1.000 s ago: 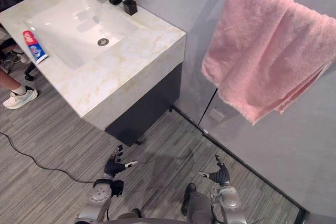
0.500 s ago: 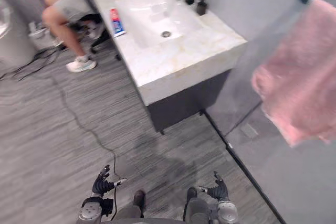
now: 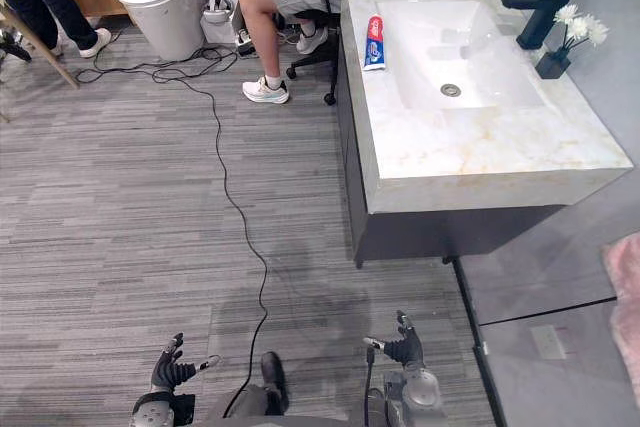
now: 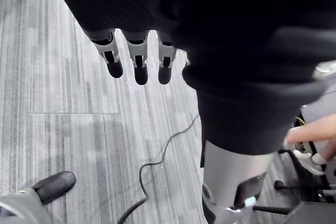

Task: Organize washtable

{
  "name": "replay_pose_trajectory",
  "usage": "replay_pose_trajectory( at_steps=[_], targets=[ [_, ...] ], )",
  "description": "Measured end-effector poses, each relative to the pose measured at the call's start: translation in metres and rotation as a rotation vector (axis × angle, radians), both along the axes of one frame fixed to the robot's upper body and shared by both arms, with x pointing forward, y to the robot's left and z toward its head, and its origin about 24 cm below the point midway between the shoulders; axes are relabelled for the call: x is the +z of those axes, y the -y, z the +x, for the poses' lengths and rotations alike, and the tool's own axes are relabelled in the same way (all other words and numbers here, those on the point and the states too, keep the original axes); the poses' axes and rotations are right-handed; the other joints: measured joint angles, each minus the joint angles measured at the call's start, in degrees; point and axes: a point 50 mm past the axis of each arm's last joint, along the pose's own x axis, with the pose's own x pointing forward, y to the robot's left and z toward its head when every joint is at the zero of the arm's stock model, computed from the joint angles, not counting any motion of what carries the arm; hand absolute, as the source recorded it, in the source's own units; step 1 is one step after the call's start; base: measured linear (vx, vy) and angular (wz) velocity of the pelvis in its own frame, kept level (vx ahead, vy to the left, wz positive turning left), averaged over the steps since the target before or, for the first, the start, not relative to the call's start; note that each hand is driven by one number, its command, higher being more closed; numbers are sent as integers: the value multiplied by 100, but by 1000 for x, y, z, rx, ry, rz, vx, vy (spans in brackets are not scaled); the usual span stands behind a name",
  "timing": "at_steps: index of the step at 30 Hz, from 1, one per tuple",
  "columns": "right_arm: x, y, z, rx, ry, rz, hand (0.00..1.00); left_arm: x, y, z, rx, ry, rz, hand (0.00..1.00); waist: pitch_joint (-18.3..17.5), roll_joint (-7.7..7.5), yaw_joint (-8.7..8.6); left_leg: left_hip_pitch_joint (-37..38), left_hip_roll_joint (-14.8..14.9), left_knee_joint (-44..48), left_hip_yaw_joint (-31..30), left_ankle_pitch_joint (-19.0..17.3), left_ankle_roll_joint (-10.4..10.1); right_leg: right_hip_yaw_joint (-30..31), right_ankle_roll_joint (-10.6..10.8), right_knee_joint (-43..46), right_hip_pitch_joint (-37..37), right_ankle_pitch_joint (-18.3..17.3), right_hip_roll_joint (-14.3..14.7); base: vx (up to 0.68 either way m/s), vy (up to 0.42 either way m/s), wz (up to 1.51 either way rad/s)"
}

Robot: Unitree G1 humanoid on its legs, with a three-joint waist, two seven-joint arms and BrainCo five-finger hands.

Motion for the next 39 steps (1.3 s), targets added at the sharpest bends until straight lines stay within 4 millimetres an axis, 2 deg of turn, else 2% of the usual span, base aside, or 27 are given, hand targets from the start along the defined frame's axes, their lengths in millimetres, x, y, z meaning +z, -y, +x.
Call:
replay_pose_trajectory(
  at_steps=[1,3,4,7,8,10,12,14,15,16,17,18,19,21,22,24,25,27,29,31,32,33,34,35,36,37,39],
  targets=[
    [-2,1,-5,14,-18,-6,0,-1,-3,-6,8,-13,9,0,-9,79,18,-101,47,385,-56,-537,28,18,-174,422,74,-178,-20,184,237,30],
    [-3,-2,-8,36,-30,-8,0,-1,-4,-8,15,-18,14,0,26,38,-26,29,-40,436,-266,-754,125,349,-712,1414,-278,-134,-107,201,164,48],
    [-4,-10,-7,62,-28,6,0,0,-5,-7,19,-17,21,0,104,137,-132,169,-49,238,-526,-762,146,835,-780,2256,-861,-272,136,264,166,64],
    [-4,-28,-7,135,-23,45,0,0,-5,-7,21,-19,21,0,162,-8,-110,752,-144,-325,-764,-716,212,882,-674,2072,-1297,-430,729,319,127,45],
    [0,-30,-4,156,-1,48,0,-1,-3,-4,14,-19,12,0,182,22,-164,1003,-162,-495,-882,-741,224,791,-654,1688,-1485,-406,1023,369,71,56],
    [4,-30,1,206,26,38,0,-3,2,4,0,-14,-2,0,243,88,-249,1413,-262,-800,-1112,-758,149,596,-568,817,-1802,-52,1321,459,77,76],
    [8,-31,3,239,44,33,0,-3,6,14,-16,1,-10,0,260,44,-366,2014,-585,-1314,-1436,-738,54,490,-553,-202,-2145,839,1238,626,50,100],
    [11,-32,6,266,59,33,0,-5,7,9,-9,-13,-15,0,251,90,-463,2418,-643,-1492,-1587,-855,-148,486,-690,-259,-2335,1172,1227,546,-44,92],
    [12,-33,5,284,66,31,0,-7,9,3,-3,-25,-23,0,233,97,-511,2638,-632,-1243,-1752,-1008,-417,419,-1154,31,-2364,1517,1178,623,-104,105],
    [11,-34,2,290,60,33,0,-8,10,0,-5,-31,-24,0,214,72,-587,2621,-614,-979,-1804,-1056,-512,418,-1308,238,-2349,1840,1146,764,-156,101],
    [15,-33,8,302,78,23,0,-10,14,-3,13,-38,-42,0,198,255,-545,2407,-400,-153,-1717,-1114,-738,327,-1383,624,-2327,1705,1256,676,-141,38],
    [20,-34,14,312,107,21,0,-11,17,-9,30,-48,-55,0,201,375,-526,2054,-215,703,-1555,-932,-1054,347,-1433,623,-2220,1493,1381,699,-135,-19],
    [28,-39,20,334,153,22,0,-14,22,-15,60,-56,-81,0,271,493,-451,1482,85,2027,-1298,-255,-1219,479,-1509,429,-1948,1365,1602,569,-67,-60],
    [33,-46,23,346,180,33,0,-13,21,-17,101,-45,-96,0,312,506,-389,1004,514,3100,-1052,-345,-984,696,-1611,132,-1473,1243,1908,692,-43,-87],
    [34,-54,21,330,190,64,0,-9,17,-9,100,-13,-84,0,388,337,-315,793,617,3315,-803,-597,-694,982,-1617,-130,-882,1076,1986,795,-60,-84],
    [36,-53,22,316,204,63,0,-1,21,3,80,52,-85,0,402,143,-213,445,580,2984,-679,-819,-337,1485,-1625,-442,-317,949,1973,636,-6,-124],
    [41,-51,22,308,225,60,0,3,26,8,63,79,-102,0,395,129,-73,159,521,2564,-733,-839,-331,1885,-1599,-578,-59,904,1979,528,73,-156],
    [44,-44,23,280,241,47,0,5,31,12,40,95,-115,0,410,82,47,-250,347,1684,-1368,-804,-391,2483,-1458,-605,208,752,1947,498,174,-183],
    [43,-33,20,238,235,20,0,7,35,14,41,111,-123,0,373,90,224,-270,349,594,-2173,-567,-768,3095,-1200,-371,317,394,1973,485,307,-224],
    [40,-21,13,216,213,-8,0,5,39,8,51,111,-139,0,236,355,214,-198,624,112,-2396,-312,-1000,3547,-1067,57,261,-52,2195,342,346,-183],
    [36,-15,8,177,184,-12,0,4,40,6,47,99,-143,0,130,260,201,-125,706,459,-1962,-158,-959,3694,-924,512,108,-318,2134,413,432,-201],
    [33,-15,1,153,167,4,0,7,34,7,41,106,-123,0,-24,29,247,28,700,404,-1433,-344,-849,3545,-865,686,-122,-318,1921,391,403,-201],
    [33,-17,1,151,168,13,0,9,31,8,35,114,-112,0,-56,-30,264,99,705,353,-1190,-375,-835,3397,-769,712,-202,-293,1800,336,327,-191],
    [32,-20,1,129,168,38,0,13,24,12,23,130,-89,0,-88,-212,198,348,718,196,-727,-421,-768,2867,-464,722,-349,-184,1532,341,337,-181],
    [30,-21,2,95,168,65,0,15,20,17,13,141,-76,0,-96,-252,192,667,750,-21,-314,-435,-744,2025,-304,746,-492,-160,1270,318,314,-185],
    [28,-21,4,91,157,68,0,16,19,19,9,141,-73,0,-88,-238,200,852,763,-171,-144,-435,-743,1498,-298,773,-563,-177,1135,268,271,-203],
    [21,-22,16,104,130,67,0,18,13,22,0,145,-56,0,-30,-21,195,1454,853,-675,255,-435,-743,-162,-365,751,-771,-164,933,194,195,-209]
  ],
)
